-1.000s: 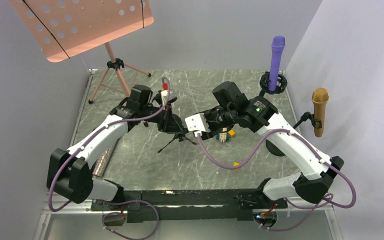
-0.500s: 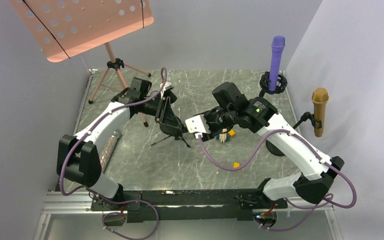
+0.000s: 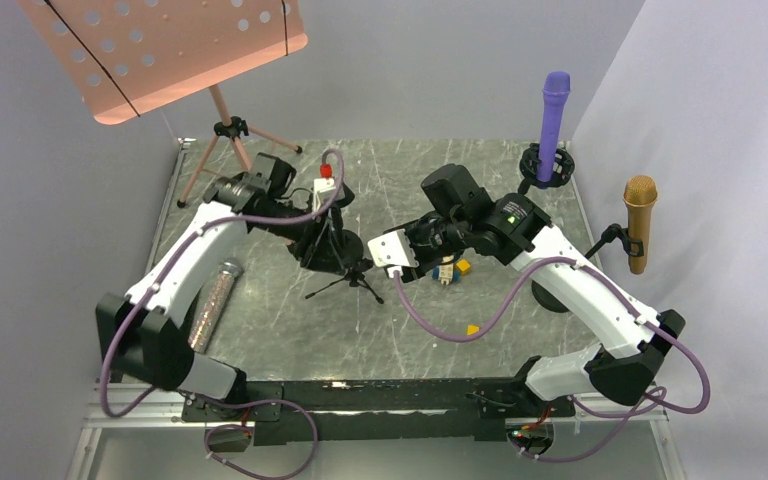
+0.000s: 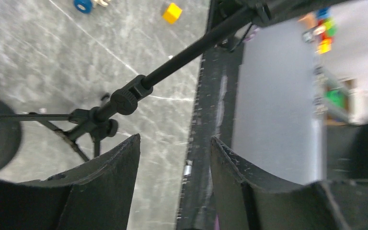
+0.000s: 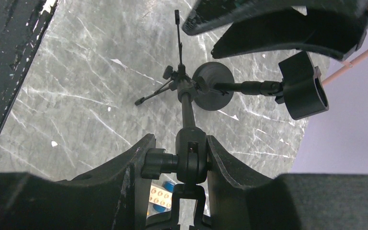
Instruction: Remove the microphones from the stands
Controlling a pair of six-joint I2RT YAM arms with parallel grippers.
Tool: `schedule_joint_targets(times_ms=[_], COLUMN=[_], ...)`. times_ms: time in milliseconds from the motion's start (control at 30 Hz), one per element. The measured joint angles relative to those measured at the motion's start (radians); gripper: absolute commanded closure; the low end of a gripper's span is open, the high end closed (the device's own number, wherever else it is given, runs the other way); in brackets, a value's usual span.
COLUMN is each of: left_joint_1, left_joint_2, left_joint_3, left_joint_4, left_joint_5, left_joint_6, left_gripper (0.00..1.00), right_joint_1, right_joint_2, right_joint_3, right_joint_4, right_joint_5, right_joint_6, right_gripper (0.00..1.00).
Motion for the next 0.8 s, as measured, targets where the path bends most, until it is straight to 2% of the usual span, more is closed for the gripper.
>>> schedule_joint_targets(times_ms=[133,233,500,800], left_joint_1=[-0.05,-0.085,-0.121,-0.172], left_joint_2=[-0.229,-0.335,-0.23,-0.156], left_joint_3=[-0.205,-0.302,-0.315,-0.289], left_joint_4=[0.215,0.336,0.486,0.487], left_joint_5=[-0.103,-0.161,-0.253,-0.274], left_joint_6=[0.112,0.208,0.423,0.568], left_gripper=[0.42,0.44,0.48,0.6], right_joint_1=[0.0,0.0,0.0,0.0], right_joint_2=[0.008,0.017,0.027,0.027], right_joint_3=[0.005,0.014,0.024,0.024], right_joint_4=[0.001,-0.001,-0.003,-0.003], right_joint_5=[-0.01,-0.015,-0.019,-0.018], right_joint_6=[0.0,0.0,-0.002,-0.002], right_gripper=[0.94,0.94,0.94,0.94])
